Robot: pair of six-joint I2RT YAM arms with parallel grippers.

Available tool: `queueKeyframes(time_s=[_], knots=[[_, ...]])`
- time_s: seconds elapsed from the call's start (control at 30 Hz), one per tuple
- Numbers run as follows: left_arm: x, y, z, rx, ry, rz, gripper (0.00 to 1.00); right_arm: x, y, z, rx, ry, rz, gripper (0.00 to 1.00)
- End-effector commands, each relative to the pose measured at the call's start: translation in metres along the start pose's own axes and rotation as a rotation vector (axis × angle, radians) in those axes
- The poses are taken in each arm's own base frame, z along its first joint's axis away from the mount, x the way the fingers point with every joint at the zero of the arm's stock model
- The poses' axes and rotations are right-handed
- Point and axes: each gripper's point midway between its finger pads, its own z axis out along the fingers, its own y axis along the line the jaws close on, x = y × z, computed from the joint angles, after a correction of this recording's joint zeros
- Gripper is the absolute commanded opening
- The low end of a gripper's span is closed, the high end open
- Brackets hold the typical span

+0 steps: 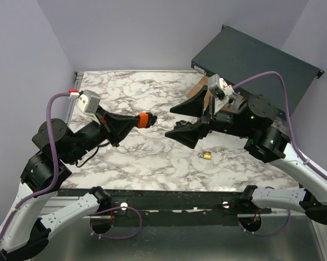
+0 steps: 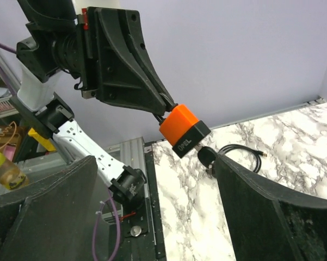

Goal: Lock with the key
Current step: Lock the lock.

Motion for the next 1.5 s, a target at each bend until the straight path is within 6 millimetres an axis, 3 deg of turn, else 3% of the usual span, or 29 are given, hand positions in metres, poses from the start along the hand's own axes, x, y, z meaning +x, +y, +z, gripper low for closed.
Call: queueKeyframes(time_s=[0.0,0.37,0.67,0.97,1.13,1.33,1.47], knots=[[-0.021,-0.022,-0.015,0.094,-0.044,0.052,0.0,0.018,-0.002,-0.001,-0.009,0.059,-0.027,0.86],[-0.022,-0.052,-0.033,0.249,-0.035,0.069,0.0,0.036,0.003,0.007,-0.124,0.126,-0.041,0.79],[-0.024,-0.076,-0.049,0.379,-0.031,0.081,0.0,0.039,0.01,-0.001,-0.27,0.155,-0.041,0.78],[-0.024,-0.079,-0.044,0.395,-0.019,0.072,0.0,0.044,0.028,0.002,-0.413,0.151,0.007,0.72],[-0.026,-0.079,-0.041,0.391,-0.02,0.066,0.0,0.047,0.028,0.005,-0.434,0.148,0.04,0.58],[-0.025,-0.077,-0.036,0.385,-0.014,0.063,0.0,0.05,0.027,0.009,-0.436,0.141,0.068,0.54],[-0.025,-0.075,-0.034,0.376,-0.013,0.059,0.0,0.053,0.026,0.011,-0.441,0.148,0.087,0.43]])
